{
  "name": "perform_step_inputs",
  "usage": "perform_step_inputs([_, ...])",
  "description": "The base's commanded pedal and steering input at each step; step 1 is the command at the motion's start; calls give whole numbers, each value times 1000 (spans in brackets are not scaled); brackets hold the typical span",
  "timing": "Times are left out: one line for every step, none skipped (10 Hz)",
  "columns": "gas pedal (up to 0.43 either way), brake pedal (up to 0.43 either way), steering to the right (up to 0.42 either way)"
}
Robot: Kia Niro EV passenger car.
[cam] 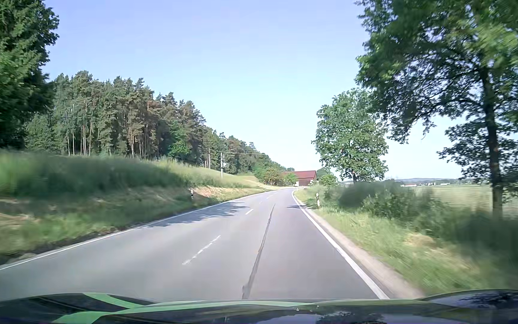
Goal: Follow the waypoints while adhering to traffic rules and regulations
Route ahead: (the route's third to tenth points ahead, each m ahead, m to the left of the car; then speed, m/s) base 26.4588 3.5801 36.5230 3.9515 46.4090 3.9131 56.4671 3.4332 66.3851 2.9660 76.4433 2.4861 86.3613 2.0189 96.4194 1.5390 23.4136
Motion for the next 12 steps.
perform_step_inputs([59, 0, -5])
perform_step_inputs([39, 0, -5])
perform_step_inputs([39, 0, -4])
perform_step_inputs([39, 0, -5])
perform_step_inputs([59, 0, -5])
perform_step_inputs([67, 0, -4])
perform_step_inputs([79, 0, -3])
perform_step_inputs([79, 0, -2])
perform_step_inputs([79, 0, -2])
perform_step_inputs([79, 0, -2])
perform_step_inputs([79, 0, -1])
perform_step_inputs([79, 0, 0])
